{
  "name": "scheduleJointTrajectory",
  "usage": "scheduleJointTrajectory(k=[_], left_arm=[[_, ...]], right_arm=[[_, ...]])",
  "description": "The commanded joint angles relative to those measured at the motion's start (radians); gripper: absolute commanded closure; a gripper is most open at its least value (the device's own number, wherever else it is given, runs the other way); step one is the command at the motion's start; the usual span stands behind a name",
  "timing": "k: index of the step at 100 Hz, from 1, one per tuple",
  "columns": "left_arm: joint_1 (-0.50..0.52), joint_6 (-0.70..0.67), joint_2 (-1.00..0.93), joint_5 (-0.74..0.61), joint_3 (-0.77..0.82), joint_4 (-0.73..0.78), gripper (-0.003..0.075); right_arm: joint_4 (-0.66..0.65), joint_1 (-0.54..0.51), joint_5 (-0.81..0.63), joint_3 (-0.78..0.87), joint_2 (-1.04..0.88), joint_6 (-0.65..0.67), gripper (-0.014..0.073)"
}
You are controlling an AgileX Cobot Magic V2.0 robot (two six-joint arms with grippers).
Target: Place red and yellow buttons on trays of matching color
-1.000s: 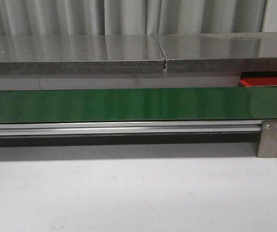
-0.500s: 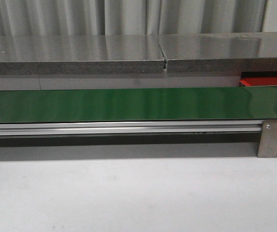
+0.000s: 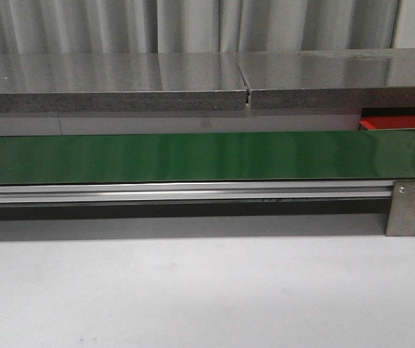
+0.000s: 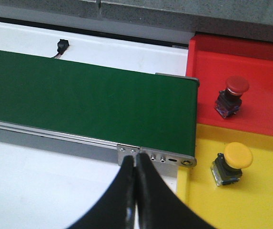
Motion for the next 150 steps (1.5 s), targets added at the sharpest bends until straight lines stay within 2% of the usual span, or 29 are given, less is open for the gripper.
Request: scheduleJointTrajectory(k=[1, 20, 34, 107, 114, 123, 135, 145, 150], left_arm=[[-0.034, 0.036, -0.069, -0.036, -0.030, -0.033, 0.0739], [-0.108, 0.221, -0.066, -0.026, -0.030, -0.219, 0.0739], [-0.138, 0.223, -0.045, -0.026, -0.030, -0.218, 0.0739], [-0.138, 0.226, 0.064, -0.022, -0.030, -0.239, 0.0732], [-0.138, 0.226, 0.064, -0.018, -0.030, -0.239, 0.0691], [-0.138, 0.226, 0.064, -0.011, -0.030, -0.241, 0.0587], [-0.138, 0.230, 0.064, -0.003, -0.030, -0.241, 0.0387], [-0.138, 0.230, 0.064, -0.005, -0.030, -0.243, 0.0188], [-0.138, 0.230, 0.064, -0.007, -0.030, -0.245, 0.0121]], right_arm=[[0.013, 0.001, -0.062, -0.026, -0.004, -0.010, 0.0662], [0.013, 0.001, -0.062, -0.026, -0.004, -0.010, 0.0662], [0.013, 0.001, -0.062, -0.026, -0.004, -0.010, 0.0662], [0.013, 0.001, -0.062, -0.026, -0.004, -0.010, 0.0662], [0.013, 0.001, -0.062, -0.026, -0.004, -0.010, 0.0662], [0.013, 0.001, -0.062, -0.026, -0.004, -0.010, 0.0662], [0.013, 0.001, -0.062, -0.026, -0.004, -0.010, 0.0662], [0.013, 0.001, -0.062, -0.026, -0.004, -0.010, 0.0662], [0.013, 0.001, -0.062, -0.026, -0.004, -0.010, 0.0662]])
